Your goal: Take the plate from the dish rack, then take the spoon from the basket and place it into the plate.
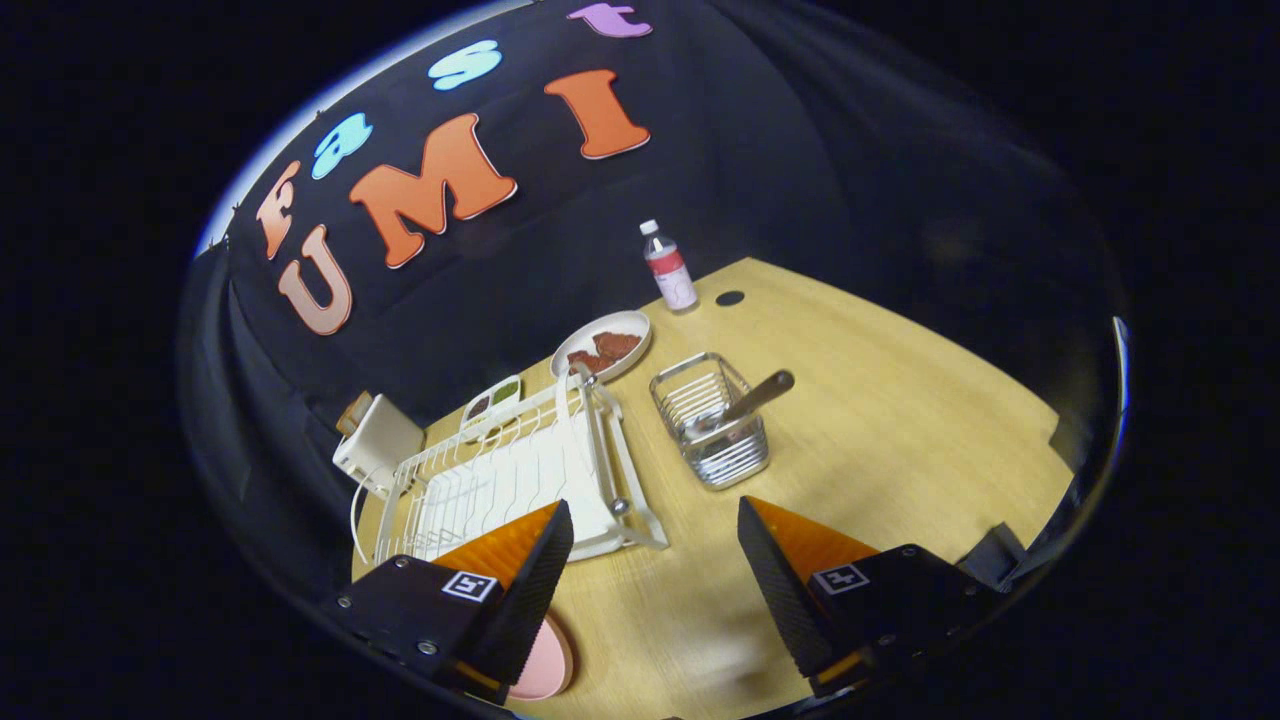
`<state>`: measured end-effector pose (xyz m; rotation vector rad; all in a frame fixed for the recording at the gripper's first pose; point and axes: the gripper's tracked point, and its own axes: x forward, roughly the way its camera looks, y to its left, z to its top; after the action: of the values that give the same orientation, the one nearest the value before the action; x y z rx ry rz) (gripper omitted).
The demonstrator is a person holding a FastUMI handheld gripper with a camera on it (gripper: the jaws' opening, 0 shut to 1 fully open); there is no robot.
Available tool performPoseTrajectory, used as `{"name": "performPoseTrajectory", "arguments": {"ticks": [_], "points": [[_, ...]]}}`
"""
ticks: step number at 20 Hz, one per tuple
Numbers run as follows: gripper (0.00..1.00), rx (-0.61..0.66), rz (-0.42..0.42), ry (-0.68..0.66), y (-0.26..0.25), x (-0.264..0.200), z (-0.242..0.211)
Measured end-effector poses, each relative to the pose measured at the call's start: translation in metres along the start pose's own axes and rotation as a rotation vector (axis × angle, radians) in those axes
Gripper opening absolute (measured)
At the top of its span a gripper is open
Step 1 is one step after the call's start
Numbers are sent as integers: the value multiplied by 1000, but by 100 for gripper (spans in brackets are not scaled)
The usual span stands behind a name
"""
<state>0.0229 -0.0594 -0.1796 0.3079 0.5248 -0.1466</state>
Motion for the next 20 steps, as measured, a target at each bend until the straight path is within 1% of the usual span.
{"name": "performPoseTrajectory", "arguments": {"ticks": [3,5,11,18,20], "points": [[98,-66,-24,-74,-12,5,29],[98,-108,-44,-101,-21,14,40],[98,-152,-52,-93,-40,47,46],[99,-213,16,-126,-45,78,51],[99,-227,31,-110,-45,82,45]]}}
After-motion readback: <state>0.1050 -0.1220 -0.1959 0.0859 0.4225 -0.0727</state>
